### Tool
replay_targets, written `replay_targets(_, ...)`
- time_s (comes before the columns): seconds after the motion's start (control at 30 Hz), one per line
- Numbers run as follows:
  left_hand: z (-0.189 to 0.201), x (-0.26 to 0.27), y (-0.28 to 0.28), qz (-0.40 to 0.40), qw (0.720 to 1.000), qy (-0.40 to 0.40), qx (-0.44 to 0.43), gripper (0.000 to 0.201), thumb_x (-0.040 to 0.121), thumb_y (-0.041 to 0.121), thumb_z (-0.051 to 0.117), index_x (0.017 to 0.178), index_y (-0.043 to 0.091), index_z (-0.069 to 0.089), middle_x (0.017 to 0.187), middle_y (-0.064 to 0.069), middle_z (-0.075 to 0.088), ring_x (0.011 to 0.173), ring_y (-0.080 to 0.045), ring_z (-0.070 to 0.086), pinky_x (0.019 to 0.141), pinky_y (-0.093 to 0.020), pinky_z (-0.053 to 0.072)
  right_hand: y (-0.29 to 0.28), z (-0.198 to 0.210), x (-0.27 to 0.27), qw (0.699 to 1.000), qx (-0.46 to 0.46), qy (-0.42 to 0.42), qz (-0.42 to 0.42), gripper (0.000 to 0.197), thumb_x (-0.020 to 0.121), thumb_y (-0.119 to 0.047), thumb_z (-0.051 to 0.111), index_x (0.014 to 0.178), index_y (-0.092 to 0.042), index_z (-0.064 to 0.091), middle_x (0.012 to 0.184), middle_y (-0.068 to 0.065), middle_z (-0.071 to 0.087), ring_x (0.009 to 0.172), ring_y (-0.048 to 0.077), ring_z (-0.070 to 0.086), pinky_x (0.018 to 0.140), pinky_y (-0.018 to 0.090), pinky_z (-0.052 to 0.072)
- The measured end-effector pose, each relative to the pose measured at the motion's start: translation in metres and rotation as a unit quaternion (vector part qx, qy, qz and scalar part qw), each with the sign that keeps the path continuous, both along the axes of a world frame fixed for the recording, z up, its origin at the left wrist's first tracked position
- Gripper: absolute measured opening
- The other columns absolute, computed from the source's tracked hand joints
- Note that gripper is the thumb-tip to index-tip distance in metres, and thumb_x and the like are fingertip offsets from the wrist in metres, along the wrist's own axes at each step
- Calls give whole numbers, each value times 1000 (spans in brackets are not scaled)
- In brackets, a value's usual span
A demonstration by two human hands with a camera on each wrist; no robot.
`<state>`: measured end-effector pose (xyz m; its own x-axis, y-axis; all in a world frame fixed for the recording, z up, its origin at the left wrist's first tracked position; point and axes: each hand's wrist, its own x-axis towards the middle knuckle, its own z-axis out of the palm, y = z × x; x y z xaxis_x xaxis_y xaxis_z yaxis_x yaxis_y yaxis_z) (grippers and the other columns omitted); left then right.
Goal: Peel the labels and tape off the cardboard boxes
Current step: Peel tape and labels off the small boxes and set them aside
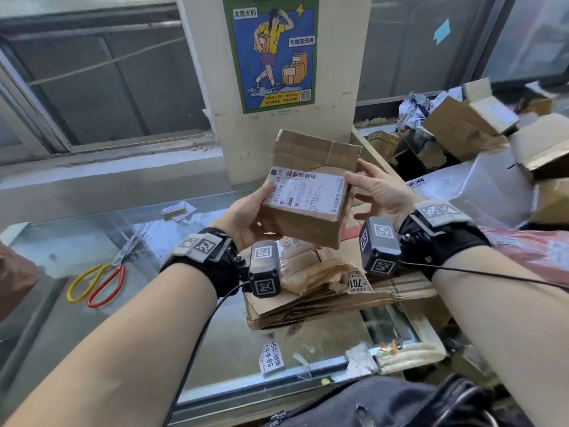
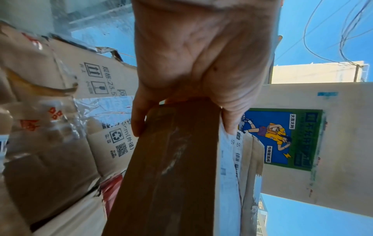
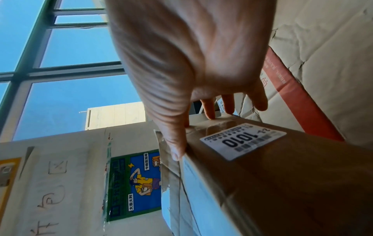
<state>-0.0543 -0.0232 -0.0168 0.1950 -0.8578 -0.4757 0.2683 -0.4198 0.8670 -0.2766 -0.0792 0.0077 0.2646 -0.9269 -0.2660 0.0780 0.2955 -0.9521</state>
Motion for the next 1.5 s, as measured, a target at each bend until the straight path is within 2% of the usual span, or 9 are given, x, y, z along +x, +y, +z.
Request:
replay_targets(0.33, -10, 7, 1, -3, 999, -7, 40, 37, 94, 49, 55, 97, 12, 57, 88, -14, 66, 79, -33, 65, 70, -50, 57, -4, -5, 5, 998, -4, -17, 56, 58, 91, -9, 59, 142, -29, 41, 102, -6, 62, 93, 13, 58, 72, 39, 51)
replay_targets(0.63, -10, 7, 1, -10, 998, 10, 55, 36, 95, 49, 52, 96, 13, 55, 91, -15, 64, 82, -34, 63, 77, -55, 54, -2, -3, 7, 999, -12, -16, 49, 50, 95, -7, 51, 140, -26, 43, 95, -7, 64, 81, 11, 59, 69, 36, 49)
replay_targets(0.8, -8, 2, -6, 19, 998, 32, 58, 47, 93, 57, 49, 108, 13, 53, 101, -18, 63, 92, -37, 64, 79, -58, 54, 0, -6, 13, 999, -29, 17, 27, 47, 100, -25, 46, 145, -30, 36, 124, -12, 54, 93, 4, 50, 89, 41, 45)
replay_targets(0.93, -6, 1, -10, -2, 998, 40, 56, 53, 95, 62, 39, 121, 17, 49, 101, -20, 64, 88, -40, 65, 77, -58, 55, -1, -8, 15, 998, -12, -17, 59, 29, 101, -27, 42, 127, -34, 53, 91, -18, 71, 88, 7, 60, 81, 40, 48)
replay_targets(1.07, -6, 5, -7, -20, 997, 44, 67, 66, 91, 72, 30, 115, 15, 55, 97, -21, 65, 85, -37, 63, 78, -47, 55, -3, -9, 13, 996, -33, -9, 80, 39, 100, -21, 45, 138, -29, 48, 124, -4, 62, 106, 10, 55, 66, 25, 49)
replay_targets(1.17, -9, 8, -8, -43, 997, 17, 58, 82, 86, 80, 20, 102, 9, 60, 103, -17, 63, 91, -32, 61, 89, -47, 50, -6, -14, 12, 997, -32, -35, 61, 37, 98, -24, 48, 135, -25, 51, 122, 2, 64, 105, 13, 58, 70, 22, 52)
replay_targets(1.27, -11, 10, -10, -55, 997, -40, 36, 96, 81, 85, 13, 98, 7, 66, 122, -5, 58, 115, -22, 48, 108, -51, 34, -13, -19, 10, 998, -38, -50, -10, 20, 98, -26, 50, 113, -22, 63, 104, 3, 69, 99, 18, 62, 82, 29, 51)
replay_targets(1.4, -7, 6, -9, -28, 995, -85, -37, 75, 90, 72, 30, 74, 15, 76, 131, -5, 59, 127, -19, 44, 104, -44, 37, -24, -22, -1, 994, -17, -24, -101, 21, 92, -41, 57, 101, -22, 62, 117, 4, 62, 108, 23, 59, 82, 39, 51)
replay_targets(1.5, 1, -4, -8, -12, 990, -109, -83, 40, 90, 50, 59, 72, 16, 71, 102, -3, 68, 98, -13, 61, 93, -34, 48, -26, -30, -2, 994, 9, -41, -100, 26, 93, -42, 56, 102, -18, 59, 109, 4, 61, 103, 23, 59, 80, 40, 51)
